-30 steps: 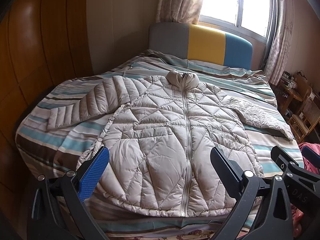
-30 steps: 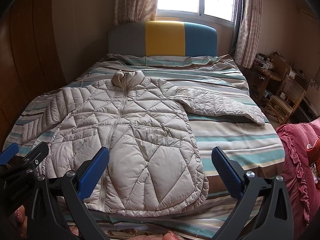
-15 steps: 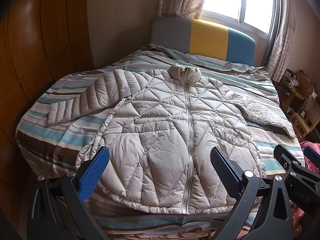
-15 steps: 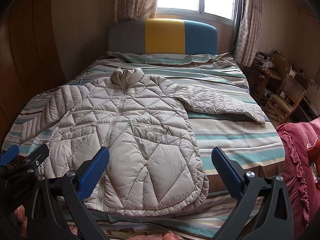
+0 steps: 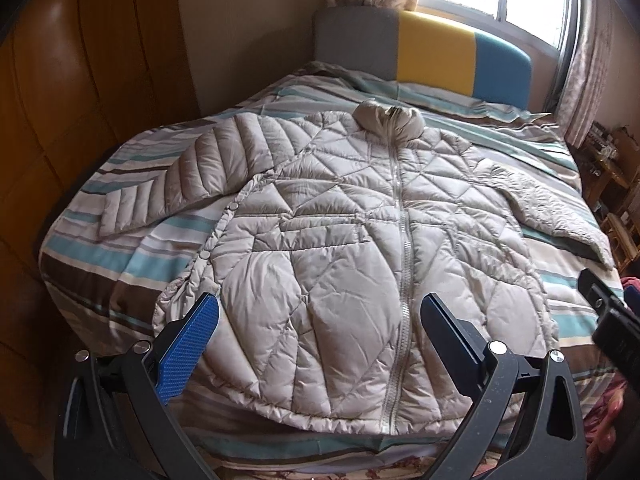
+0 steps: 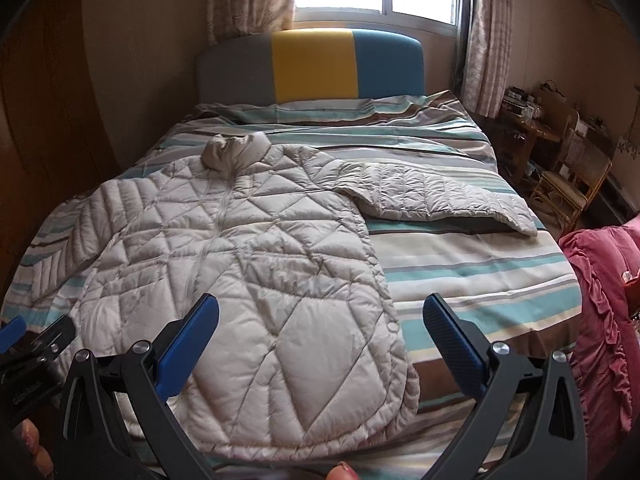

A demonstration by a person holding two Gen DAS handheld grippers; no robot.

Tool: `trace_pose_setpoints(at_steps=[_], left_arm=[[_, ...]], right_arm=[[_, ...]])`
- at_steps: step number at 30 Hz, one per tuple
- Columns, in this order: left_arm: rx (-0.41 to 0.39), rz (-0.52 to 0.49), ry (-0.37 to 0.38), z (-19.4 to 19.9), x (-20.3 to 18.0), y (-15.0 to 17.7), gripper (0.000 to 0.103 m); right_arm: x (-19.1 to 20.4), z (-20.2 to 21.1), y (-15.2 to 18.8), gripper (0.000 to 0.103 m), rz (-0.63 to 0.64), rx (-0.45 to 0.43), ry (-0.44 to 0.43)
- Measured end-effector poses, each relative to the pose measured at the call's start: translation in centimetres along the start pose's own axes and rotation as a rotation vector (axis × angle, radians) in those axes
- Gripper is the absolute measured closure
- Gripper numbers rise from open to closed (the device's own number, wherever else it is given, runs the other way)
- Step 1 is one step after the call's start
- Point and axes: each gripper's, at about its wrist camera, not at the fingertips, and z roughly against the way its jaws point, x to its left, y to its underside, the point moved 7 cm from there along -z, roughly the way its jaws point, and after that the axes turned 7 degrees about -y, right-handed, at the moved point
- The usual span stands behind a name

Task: Fold large clothes
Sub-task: 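Move the right tool to the jacket sleeve and close on its cuff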

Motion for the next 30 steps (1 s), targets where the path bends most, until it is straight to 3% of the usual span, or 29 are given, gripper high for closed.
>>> trace_pose_setpoints(at_steps=[5, 10, 12, 15, 23, 28, 30], left_arm=[[0.037, -0.023, -0.027, -2.8, -0.3, -0.5, 0.003], [-0.006, -0.058, -0.082, -6.8, -0.6, -2.3, 0.003], [-0.001, -0.073, -0.108, -8.6, -0.7, -2.9, 0.003], [0.038, -0.086, -0.114, -12.9, -0.8, -4.0, 0.003], [0.107, 0.017, -0.055, -21.1, 0.4, -6.4, 0.003], [0.076, 0.003, -0.218, -24.5, 2.8, -8.8, 0.003], [0.064, -0.003, -0.244, -25.4, 3.5, -9.6, 0.003]], right_arm=[[-3.0, -3.0, -1.0, 0.002, -0.036, -0.047, 0.043], [-6.3, -7.5, -1.7, 0.002, -0.106, -0.071, -0.11], [-8.0, -9.3, -1.6, 0.002, -0.149, -0.057, -0.134], [-11.1, -12.4, -1.2, 0.002, -0.192, 0.011, -0.056], [-23.0, -17.0, -2.8, 0.002, -0.346, -0.008, 0.196], [-29.0, -18.5, -4.5, 0.002, -0.454, -0.066, 0.234], [-30.9, -19.0, -5.1, 0.008, -0.465, -0.064, 0.284]])
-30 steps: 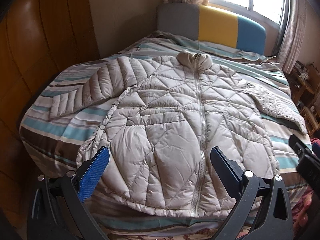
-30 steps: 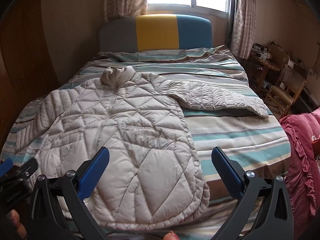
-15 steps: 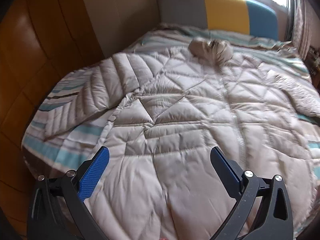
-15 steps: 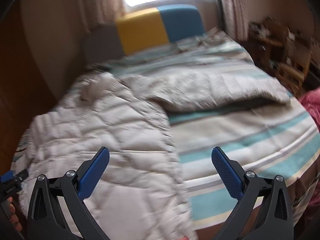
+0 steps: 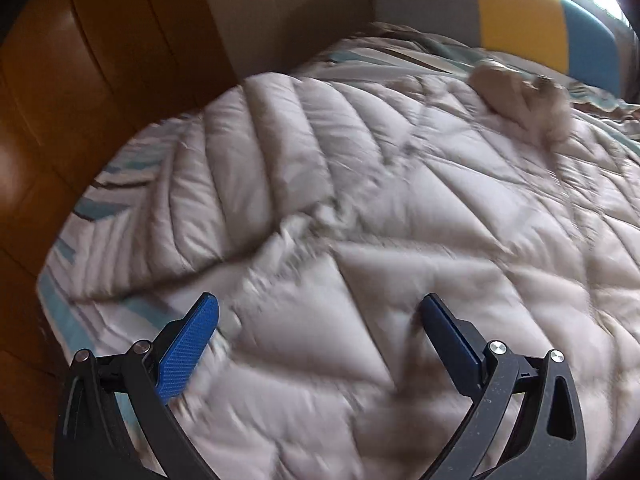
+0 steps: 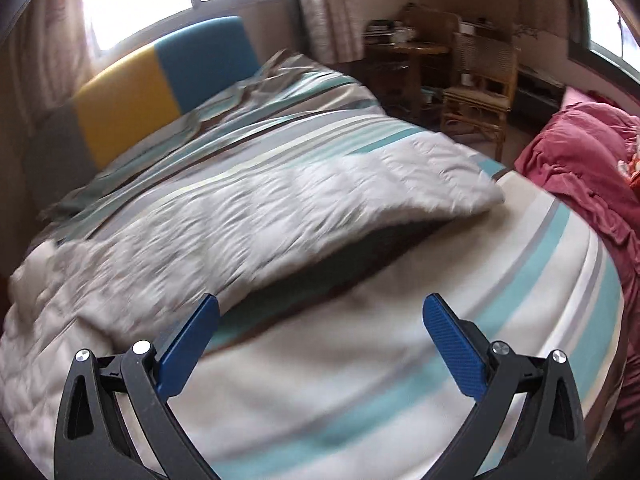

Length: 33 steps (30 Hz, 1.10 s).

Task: Fold large clothes
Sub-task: 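Move the right tool to the jacket sleeve and close on its cuff, then lift the sleeve with the right tool and lay it across the jacket body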

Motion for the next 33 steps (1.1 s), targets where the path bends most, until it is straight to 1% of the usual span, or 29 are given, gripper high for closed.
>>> trace_pose_setpoints(at_steps=[2, 3, 4, 5, 8, 11, 14, 16, 22, 26, 28, 33], left_arm=[[-0.015, 0.007, -0.04, -1.0, 0.8, -0.9, 0.003], [-0.023, 0.012, -0.06, -1.4, 1.1, -1.2, 0.003], [-0.021, 0.016, -0.082, -2.0, 1.5, -1.5, 0.003], [-0.01, 0.026, -0.093, -2.6, 1.8, -1.6, 0.003], [0.021, 0.061, -0.069, -4.0, 2.2, -0.8, 0.003], [0.018, 0.1, -0.031, -4.9, 2.4, -0.1, 0.003], [0.022, 0.115, -0.017, -5.1, 2.7, 0.1, 0.003], [0.018, 0.114, -0.022, -5.2, 2.8, 0.1, 0.003], [0.023, 0.082, -0.059, -5.0, 1.9, 0.5, 0.003], [0.027, 0.083, -0.058, -5.0, 1.7, 0.5, 0.003], [0.028, 0.087, -0.054, -5.1, 1.8, 0.5, 0.003], [0.025, 0.084, -0.058, -5.2, 2.0, 0.4, 0.003]], right_arm=[[-1.2, -0.9, -1.3, 0.015, -0.015, -0.012, 0.049], [-1.5, -1.3, -1.7, 0.015, -0.014, -0.016, 0.081], [-2.1, -1.5, -2.3, 0.015, -0.007, -0.026, 0.122], [-2.2, -1.5, -2.5, 0.015, -0.001, -0.036, 0.145], [-3.0, -2.0, -3.8, 0.015, 0.033, -0.066, 0.199], [-3.2, -3.4, -4.7, 0.015, 0.066, -0.048, 0.183], [-3.3, -5.7, -4.7, 0.016, 0.116, 0.014, 0.197], [-3.5, -7.3, -4.4, 0.017, 0.131, 0.061, 0.197], [-3.5, -8.7, -3.6, 0.016, 0.139, 0.081, 0.206], [-3.7, -8.9, -3.6, 0.016, 0.135, 0.079, 0.2], [-3.5, -8.9, -3.5, 0.018, 0.146, 0.073, 0.204], [-2.3, -9.0, -3.4, 0.031, 0.207, 0.059, 0.224]])
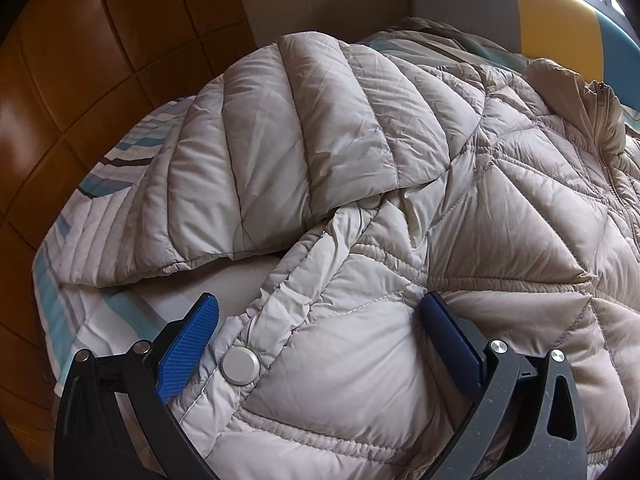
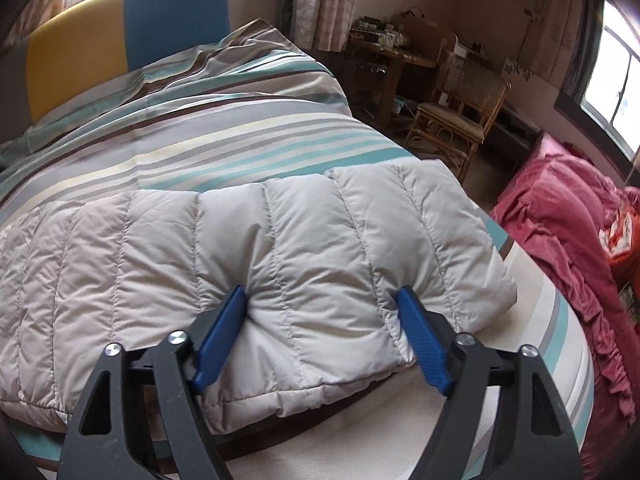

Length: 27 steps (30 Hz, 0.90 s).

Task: Fold large clothes
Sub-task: 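Lift the sleeve with the right tool and lay it across the jacket body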

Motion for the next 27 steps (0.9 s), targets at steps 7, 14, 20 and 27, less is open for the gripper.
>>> trace_pose_setpoints(at_steps=[7, 14, 20, 27], left_arm=[[0.0, 0.0, -0.001, 0.1, -0.1, 0.1, 0.003], [0.0, 0.002, 0.001, 0.1, -0.1, 0.0, 0.003], [-0.001, 0.001, -0.001, 0.1, -0.1, 0.1, 0.003], [-0.001, 0.001, -0.001, 0.1, -0.1, 0.1, 0.003]], right_arm=[[1.2, 0.0, 0.0, 0.042, 0.073, -0.017, 0.042], [1.7, -0.1, 0.1, 0.051, 0.112, -0.023, 0.056], [2.7, 0.0, 0.2, 0.068, 0.171, -0.032, 0.063], [3.9, 0.8, 0.1, 0.087, 0.239, -0.068, 0.086]])
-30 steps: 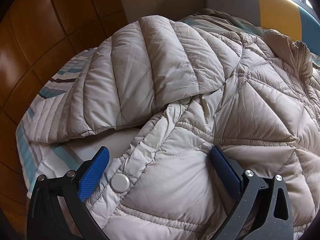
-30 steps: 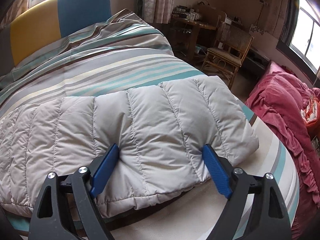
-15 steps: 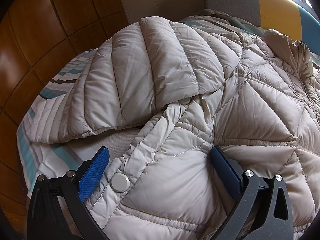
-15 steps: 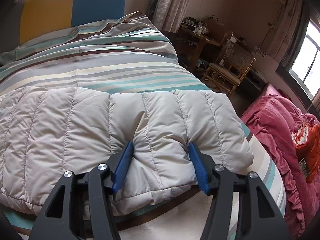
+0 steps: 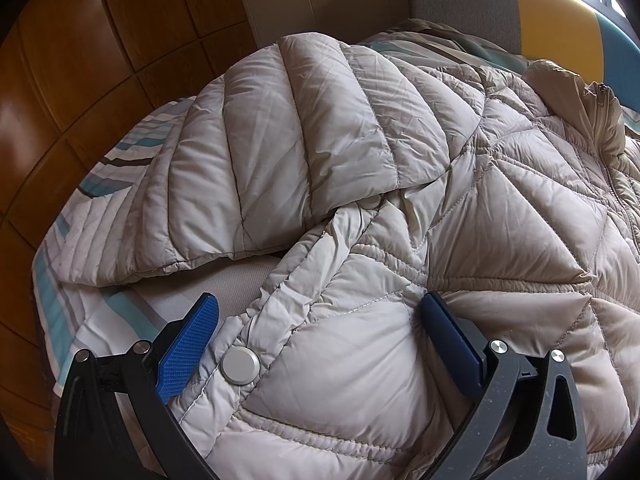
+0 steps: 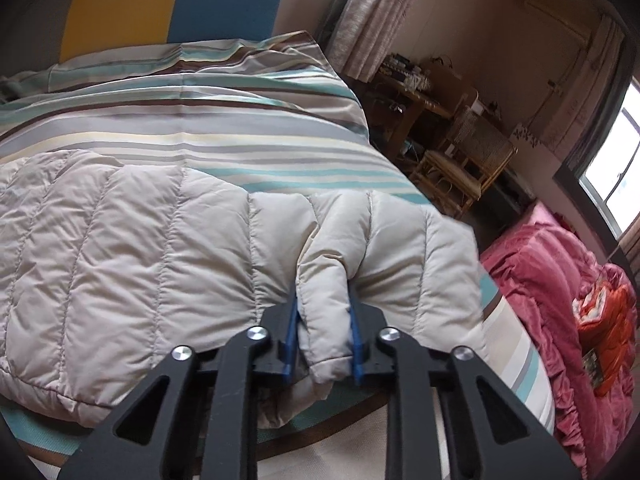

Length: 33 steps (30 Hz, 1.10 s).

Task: Fold large clothes
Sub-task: 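Lift the sleeve with the right tool and lay it across the jacket body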

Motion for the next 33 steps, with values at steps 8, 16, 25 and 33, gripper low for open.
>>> trace_pose_setpoints(at_steps=[8, 16, 25, 33], left_arm=[[0.001, 0.004, 0.004, 0.0, 0.0, 0.1, 0.003], [0.003, 0.014, 0.016, -0.1, 0.1, 0.1, 0.003], [0.004, 0.024, 0.028, -0.3, 0.1, 0.2, 0.003], [0.008, 0.036, 0.044, -0.5, 0.1, 0.3, 0.003]], right_arm=[[3.6, 5.3, -2.0, 0.09, 0.055, -0.151, -0.06], [13.5, 13.9, -5.0, 0.09, 0.177, -0.31, -0.249], [29.9, 20.6, -2.9, 0.09, 0.455, -0.387, -0.443], [41.1, 22.7, 2.6, 0.085, 0.704, -0.336, -0.606]])
